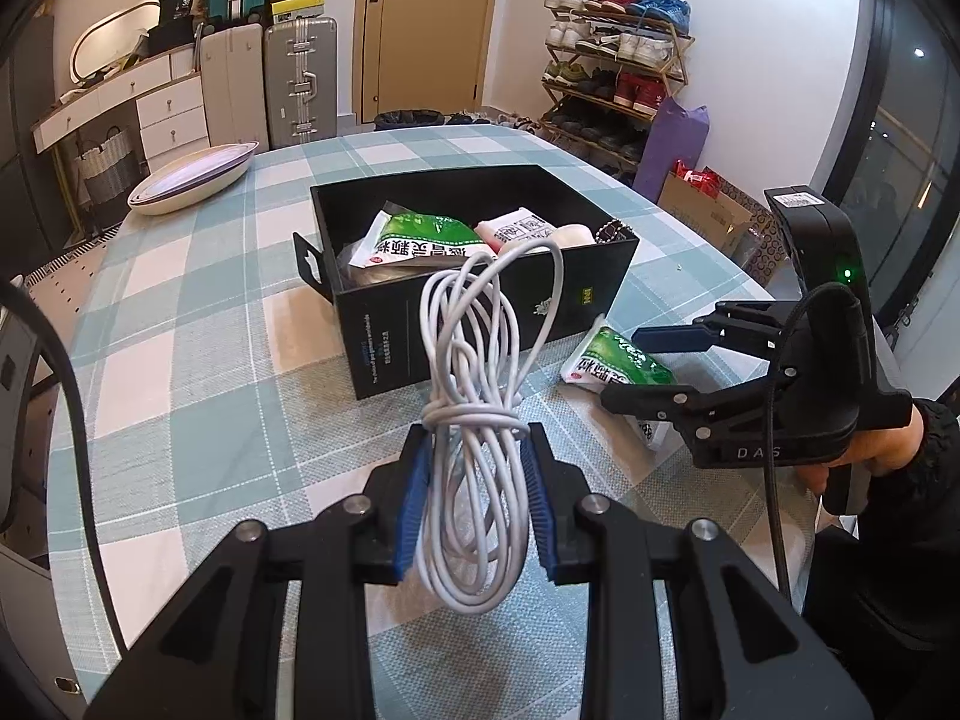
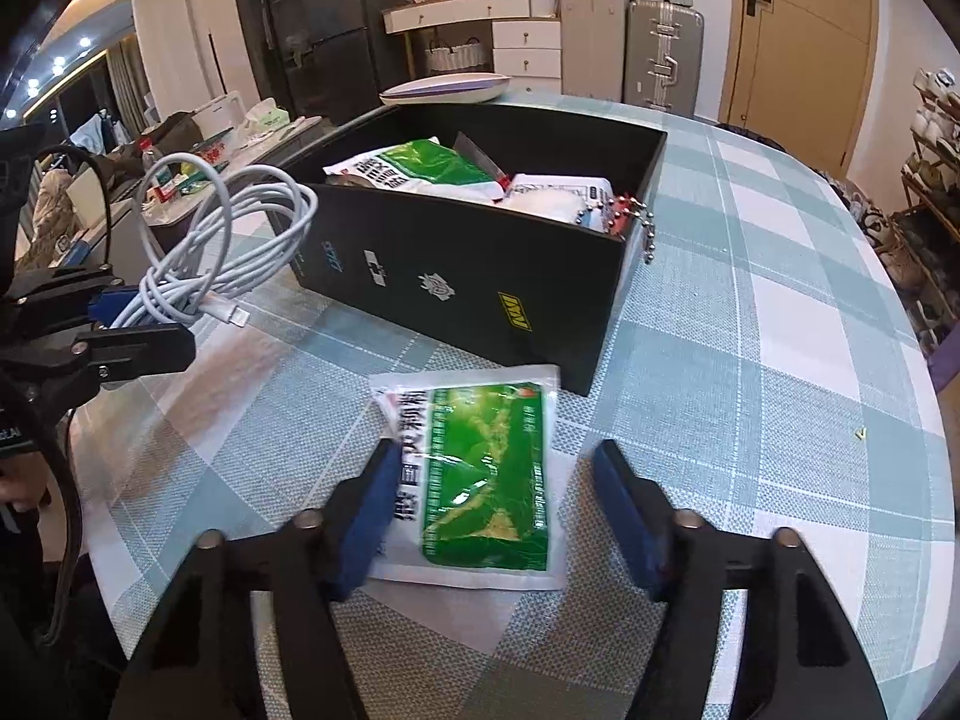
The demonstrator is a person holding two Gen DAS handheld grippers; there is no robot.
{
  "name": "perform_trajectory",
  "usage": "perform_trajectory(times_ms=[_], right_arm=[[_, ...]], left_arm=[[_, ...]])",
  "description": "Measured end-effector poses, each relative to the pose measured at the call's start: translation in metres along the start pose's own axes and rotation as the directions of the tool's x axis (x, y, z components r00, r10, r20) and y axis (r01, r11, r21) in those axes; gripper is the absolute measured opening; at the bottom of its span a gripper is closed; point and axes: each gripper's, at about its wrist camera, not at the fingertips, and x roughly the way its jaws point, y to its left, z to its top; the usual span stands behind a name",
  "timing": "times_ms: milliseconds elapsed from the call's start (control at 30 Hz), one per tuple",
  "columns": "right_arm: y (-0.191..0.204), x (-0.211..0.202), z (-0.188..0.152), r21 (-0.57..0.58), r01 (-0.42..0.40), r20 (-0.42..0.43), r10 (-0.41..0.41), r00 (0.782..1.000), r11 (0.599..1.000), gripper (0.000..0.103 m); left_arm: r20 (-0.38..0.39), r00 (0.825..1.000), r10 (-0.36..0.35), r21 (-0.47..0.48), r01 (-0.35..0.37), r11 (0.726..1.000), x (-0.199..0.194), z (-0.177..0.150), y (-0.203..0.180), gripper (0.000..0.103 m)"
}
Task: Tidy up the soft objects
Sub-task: 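Close the right gripper on the green medicine packet, then carry the cable coil and green packet over the black box with both grippers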
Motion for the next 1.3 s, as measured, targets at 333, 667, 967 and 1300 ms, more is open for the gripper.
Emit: perform_trajectory(times_ms=[333, 667, 967, 1300], right_arm=[[0.009, -0.008, 0.001, -0.049, -0.024, 0.021, 0.025, 0.999, 0.999, 0.046], [0.017, -0.028, 0.003, -0.082, -0.044, 0.08, 0.051, 0.995, 0.996, 0.046], [0.019, -0.054, 0.008, -0.075, -0.073, 0.155, 0.084, 0.984, 0.994, 0.046], [0.012, -0.075, 0.016, -0.041, -0.08, 0.238, 0.087, 0.967, 0.996, 0.046]], left_arm=[[0.016, 1.0, 0.006, -0.002, -0.006, 1.0, -0.004, 0.001, 0.0, 0.029], [0.044, 0.999, 0.015, -0.01, -0.015, 1.0, -0.012, 0.004, 0.001, 0.029], [0.098, 0.995, 0.027, -0.038, -0.023, 0.999, -0.024, 0.007, 0.003, 0.029], [0.13, 0.99, 0.057, -0.045, -0.051, 0.998, -0.031, 0.012, 0.003, 0.029]])
